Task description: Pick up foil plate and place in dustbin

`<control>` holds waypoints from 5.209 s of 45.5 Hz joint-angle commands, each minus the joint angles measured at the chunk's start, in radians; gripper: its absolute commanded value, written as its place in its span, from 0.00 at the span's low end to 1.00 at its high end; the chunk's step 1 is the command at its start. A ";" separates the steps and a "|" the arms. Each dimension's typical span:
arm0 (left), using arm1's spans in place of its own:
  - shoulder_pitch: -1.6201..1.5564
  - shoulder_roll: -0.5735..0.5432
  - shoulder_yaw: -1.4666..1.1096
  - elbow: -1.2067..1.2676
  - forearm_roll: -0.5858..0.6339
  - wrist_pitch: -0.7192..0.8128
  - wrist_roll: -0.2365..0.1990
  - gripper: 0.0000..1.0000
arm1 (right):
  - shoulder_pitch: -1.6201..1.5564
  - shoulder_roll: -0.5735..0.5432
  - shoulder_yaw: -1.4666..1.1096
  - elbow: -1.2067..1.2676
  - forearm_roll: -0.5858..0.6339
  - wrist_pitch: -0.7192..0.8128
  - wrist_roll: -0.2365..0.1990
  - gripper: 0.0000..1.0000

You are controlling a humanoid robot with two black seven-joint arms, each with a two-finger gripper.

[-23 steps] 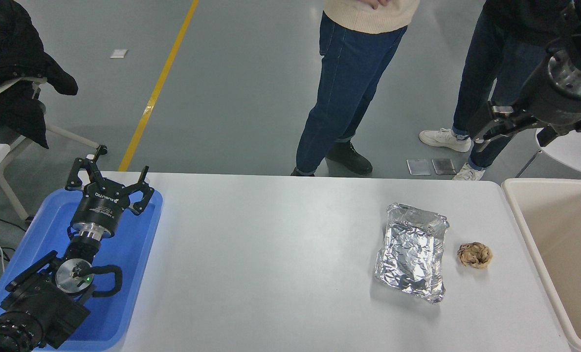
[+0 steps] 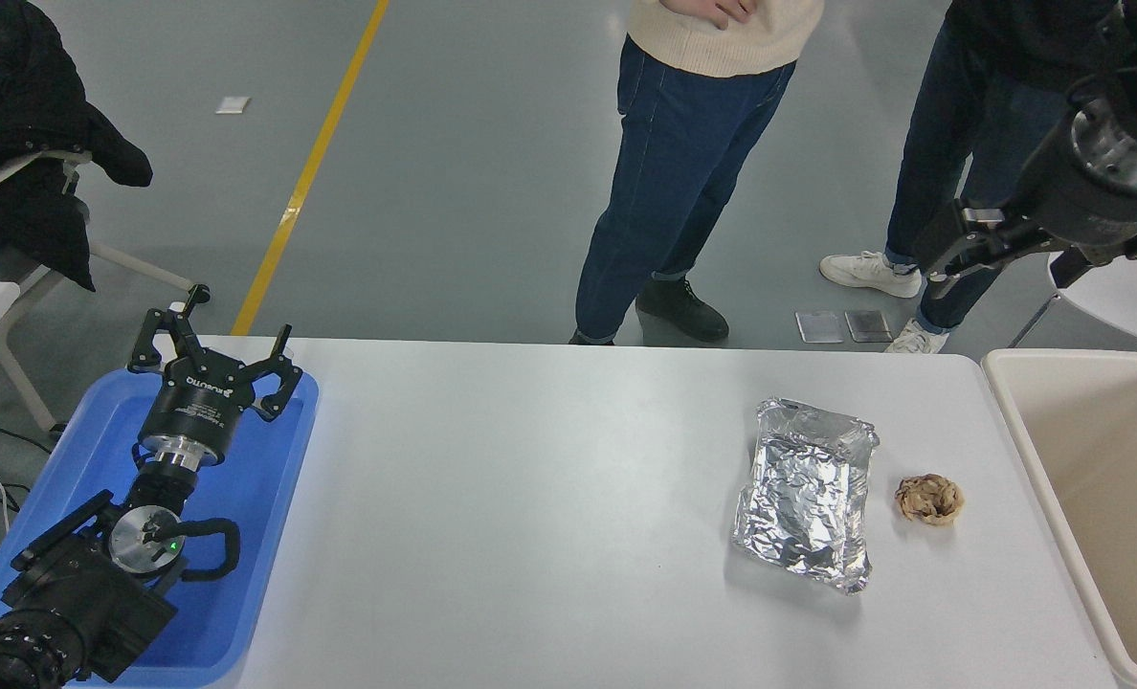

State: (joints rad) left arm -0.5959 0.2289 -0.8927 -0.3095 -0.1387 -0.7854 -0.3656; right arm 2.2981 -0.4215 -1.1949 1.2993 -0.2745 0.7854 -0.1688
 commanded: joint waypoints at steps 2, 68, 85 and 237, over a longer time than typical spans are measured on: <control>0.001 0.000 0.000 0.000 -0.001 0.000 0.000 1.00 | -0.011 0.003 -0.002 0.000 0.001 0.000 0.000 1.00; 0.001 0.000 0.000 0.000 -0.001 0.000 -0.001 1.00 | -0.416 -0.043 0.086 -0.035 0.250 -0.052 -0.002 1.00; -0.001 0.000 0.000 0.000 -0.001 0.000 -0.001 1.00 | -0.689 -0.023 0.163 -0.132 0.238 -0.549 -0.003 1.00; 0.001 0.000 0.000 0.000 -0.001 0.000 0.000 1.00 | -0.224 -0.048 0.229 -0.083 0.176 0.000 -0.005 0.00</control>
State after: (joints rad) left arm -0.5964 0.2285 -0.8927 -0.3098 -0.1395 -0.7854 -0.3650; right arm 1.8813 -0.3955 -0.9355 1.1934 -0.0970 0.7720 -0.1738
